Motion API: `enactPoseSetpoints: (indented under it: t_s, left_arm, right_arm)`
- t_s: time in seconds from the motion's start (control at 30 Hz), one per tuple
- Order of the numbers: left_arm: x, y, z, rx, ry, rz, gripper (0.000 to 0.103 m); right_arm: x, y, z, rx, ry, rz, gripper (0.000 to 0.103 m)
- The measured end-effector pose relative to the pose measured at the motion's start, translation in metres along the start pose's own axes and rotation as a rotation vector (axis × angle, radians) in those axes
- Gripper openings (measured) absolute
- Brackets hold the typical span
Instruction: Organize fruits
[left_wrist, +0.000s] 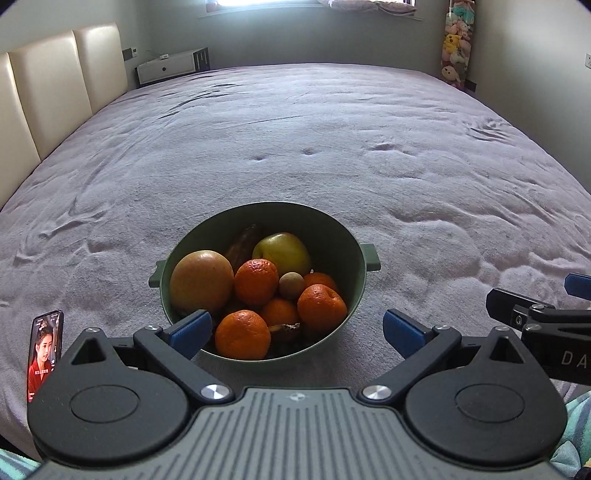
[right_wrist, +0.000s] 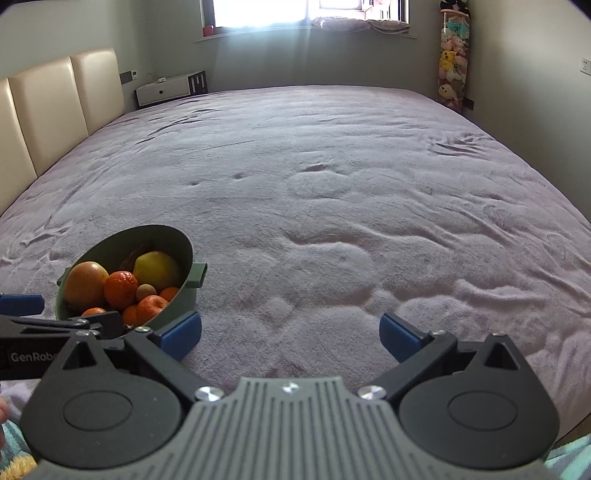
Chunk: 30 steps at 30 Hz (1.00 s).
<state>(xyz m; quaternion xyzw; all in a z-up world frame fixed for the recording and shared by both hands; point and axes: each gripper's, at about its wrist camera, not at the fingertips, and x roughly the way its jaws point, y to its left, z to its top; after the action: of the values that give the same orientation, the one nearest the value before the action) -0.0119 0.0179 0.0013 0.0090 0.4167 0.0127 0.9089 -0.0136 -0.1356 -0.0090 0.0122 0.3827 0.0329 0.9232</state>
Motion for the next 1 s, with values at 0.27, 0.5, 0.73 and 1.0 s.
enactPoseSetpoints:
  t_s: [0.27, 0.5, 0.73, 1.0]
  left_arm:
    - [-0.0008, -0.0001, -0.0002, 0.001, -0.003, -0.002, 0.103]
    - [-0.0023, -0.0016, 0.0006, 0.002, -0.006, -0.003, 0.103]
    - [-0.0044, -0.0011, 0.0015, -0.002, -0.012, -0.006, 0.103]
    - [-0.0058, -0.0009, 0.0017, -0.004, -0.016, -0.006, 0.103]
  right_arm:
    - [0.0005, 0.0004, 0.0002, -0.002, 0.003, -0.008, 0.099]
    - [0.0009, 0.0011, -0.0002, -0.006, 0.006, -0.009, 0.099]
    - [0.0015, 0.0008, -0.0006, -0.001, 0.007, -0.015, 0.099]
    - [0.0021, -0.0007, 0.0, 0.005, 0.01, -0.024, 0.099]
